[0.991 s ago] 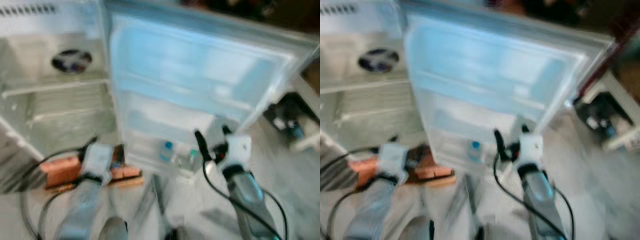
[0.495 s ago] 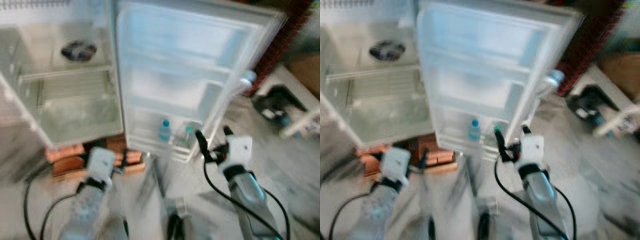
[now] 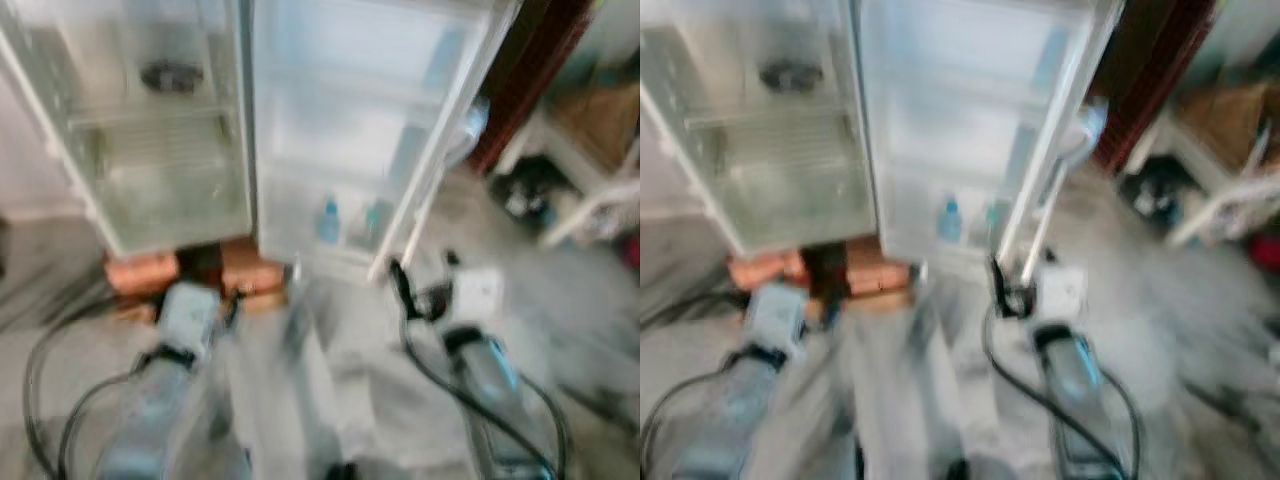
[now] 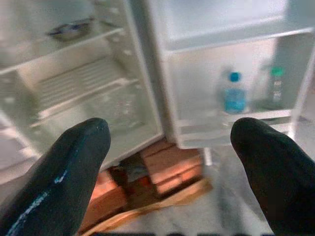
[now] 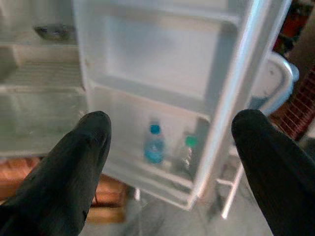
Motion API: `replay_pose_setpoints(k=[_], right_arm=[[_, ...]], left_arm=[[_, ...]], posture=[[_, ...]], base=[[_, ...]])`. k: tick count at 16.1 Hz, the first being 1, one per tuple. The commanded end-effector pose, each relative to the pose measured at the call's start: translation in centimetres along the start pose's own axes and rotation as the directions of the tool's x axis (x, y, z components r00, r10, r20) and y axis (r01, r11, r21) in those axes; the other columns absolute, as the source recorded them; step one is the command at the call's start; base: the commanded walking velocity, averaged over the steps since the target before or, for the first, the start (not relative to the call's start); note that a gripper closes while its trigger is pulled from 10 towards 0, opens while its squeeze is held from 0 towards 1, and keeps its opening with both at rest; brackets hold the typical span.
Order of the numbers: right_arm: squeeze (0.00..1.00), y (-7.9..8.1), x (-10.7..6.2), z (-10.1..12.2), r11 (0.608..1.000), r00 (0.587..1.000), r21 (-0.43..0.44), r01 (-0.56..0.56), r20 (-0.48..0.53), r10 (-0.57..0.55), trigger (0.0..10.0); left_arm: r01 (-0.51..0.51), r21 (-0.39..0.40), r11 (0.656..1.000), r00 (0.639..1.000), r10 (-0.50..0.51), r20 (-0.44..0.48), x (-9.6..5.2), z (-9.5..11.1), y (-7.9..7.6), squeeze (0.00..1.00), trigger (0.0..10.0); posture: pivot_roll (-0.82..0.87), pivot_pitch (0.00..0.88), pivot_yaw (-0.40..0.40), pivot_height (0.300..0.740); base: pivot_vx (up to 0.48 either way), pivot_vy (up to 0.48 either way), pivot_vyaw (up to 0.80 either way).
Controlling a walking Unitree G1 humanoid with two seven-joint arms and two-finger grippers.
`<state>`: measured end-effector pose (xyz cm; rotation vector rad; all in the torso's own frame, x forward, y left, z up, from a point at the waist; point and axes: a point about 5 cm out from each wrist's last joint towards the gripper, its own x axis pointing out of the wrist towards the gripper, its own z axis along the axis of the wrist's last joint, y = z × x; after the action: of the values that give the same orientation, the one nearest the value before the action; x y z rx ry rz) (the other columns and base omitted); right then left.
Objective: Restocking fridge
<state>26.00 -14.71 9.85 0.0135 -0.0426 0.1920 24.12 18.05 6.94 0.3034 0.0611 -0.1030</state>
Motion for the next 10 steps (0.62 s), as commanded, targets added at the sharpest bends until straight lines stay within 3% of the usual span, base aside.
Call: replay_pose_setpoints(k=[1, 3, 6, 8, 10], right_arm=[[0.0, -1.04, -0.14, -0.04, 0.999, 0.999, -0.016, 0.036, -0.004, -0.036, 10.0], [0.0, -0.85, 0.22, 0.16, 0.999, 0.999, -0.022, 0.033, 0.009, -0.033, 10.0], [0.0, -0.51, 0.3, 0.39, 0.999, 1.0, -0.037, -0.005, 0.025, 0.006, 10.0], [0.0, -0.31, 0.59, 0.82, 0.998, 0.999, -0.056, -0.026, 0.046, 0.029, 10.0], [0.0, -0.4, 0.82, 0.9, 0.998, 0.998, -0.05, -0.024, 0.049, 0.027, 10.0]], left_arm=[[-0.007, -0.015, 1.0, 1.0, 0.007, -0.006, 0.07, -0.23, -0.15, 0.0, 10.0], [-0.033, -0.028, 0.999, 0.999, 0.033, -0.017, 0.24, -0.47, 0.26, 0.0, 10.0], [-0.035, -0.023, 0.999, 0.999, 0.035, -0.017, 0.4, -0.47, 0.17, 0.0, 10.0], [-0.03, -0.023, 0.999, 0.999, 0.029, -0.016, 0.52, -0.51, -0.05, 0.0, 10.0], [-0.028, -0.024, 0.999, 1.0, 0.028, -0.013, 0.6, -0.48, -0.19, 0.0, 10.0]], posture=[[0.1, 0.138, -0.092, 0.74], [0.09, 0.138, -0.089, 0.74], [0.09, 0.135, -0.087, 0.74], [0.09, 0.135, -0.087, 0.74], [0.09, 0.132, -0.089, 0.74]], base=[[0.0, 0.0, 0.0], [0.0, 0.0, 0.0], [0.274, -0.322, 0.0], [0.326, -0.343, 0.78], [0.347, -0.328, 0.0]])
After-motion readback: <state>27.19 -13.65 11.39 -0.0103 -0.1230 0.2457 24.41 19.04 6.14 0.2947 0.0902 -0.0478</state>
